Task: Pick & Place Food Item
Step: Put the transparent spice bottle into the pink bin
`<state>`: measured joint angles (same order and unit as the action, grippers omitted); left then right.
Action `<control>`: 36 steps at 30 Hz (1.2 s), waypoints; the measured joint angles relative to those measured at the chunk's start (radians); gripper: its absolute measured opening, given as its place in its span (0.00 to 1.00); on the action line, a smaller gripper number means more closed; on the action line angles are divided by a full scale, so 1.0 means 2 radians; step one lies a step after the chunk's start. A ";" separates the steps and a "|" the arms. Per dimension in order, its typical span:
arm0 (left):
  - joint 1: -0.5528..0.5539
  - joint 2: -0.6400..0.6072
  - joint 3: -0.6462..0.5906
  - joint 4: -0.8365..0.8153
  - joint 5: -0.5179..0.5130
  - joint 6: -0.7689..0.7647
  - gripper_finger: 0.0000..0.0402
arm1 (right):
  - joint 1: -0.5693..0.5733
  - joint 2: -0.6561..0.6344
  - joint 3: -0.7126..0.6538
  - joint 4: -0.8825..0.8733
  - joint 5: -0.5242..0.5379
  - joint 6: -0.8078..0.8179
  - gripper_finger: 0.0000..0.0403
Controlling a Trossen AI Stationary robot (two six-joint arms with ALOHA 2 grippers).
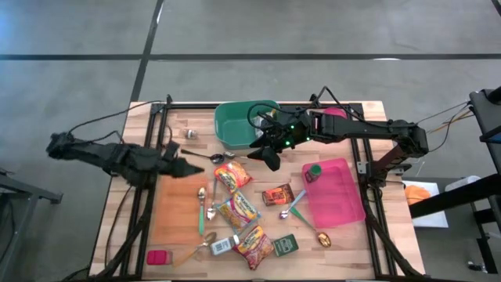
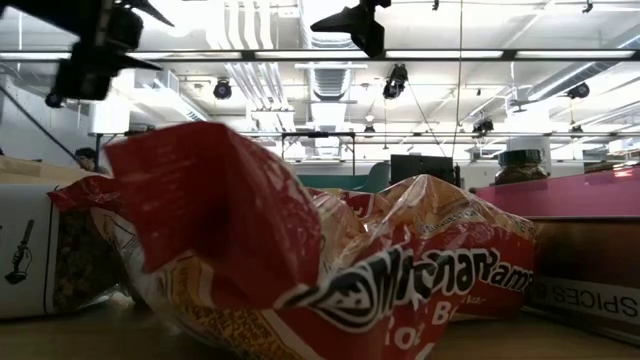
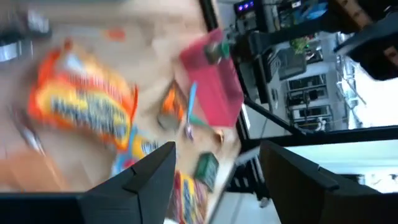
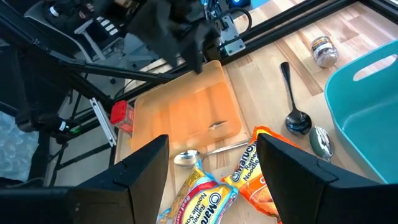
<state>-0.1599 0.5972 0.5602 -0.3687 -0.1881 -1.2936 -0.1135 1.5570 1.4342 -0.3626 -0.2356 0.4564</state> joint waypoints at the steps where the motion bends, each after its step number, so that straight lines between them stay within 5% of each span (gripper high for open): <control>1: 0.028 0.001 0.003 0.000 0.024 0.025 0.58 | 0.000 0.000 0.000 0.000 0.000 0.000 0.59; 12: 0.363 0.059 0.005 -0.051 0.297 0.282 0.58 | 0.000 0.000 0.000 0.000 0.000 0.000 0.59; 17: 0.444 0.103 0.014 -0.053 0.360 0.366 0.58 | 0.000 0.000 0.000 0.000 0.000 -0.001 0.59; 24: 0.452 0.163 0.082 -0.113 0.334 0.475 0.58 | 0.000 0.000 0.000 0.000 0.000 -0.002 0.59; 31: 0.451 0.223 0.174 -0.301 0.150 0.617 0.58 | 0.000 0.000 0.000 0.000 0.000 -0.002 0.59; 36: 0.450 0.250 0.192 -0.305 0.118 0.708 0.58 | 0.000 0.000 0.000 0.000 0.000 -0.002 0.59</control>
<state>0.7410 1.0968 0.9451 -0.9788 0.0477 0.1227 -0.1139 1.5573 1.4342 -0.3634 -0.2356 0.4530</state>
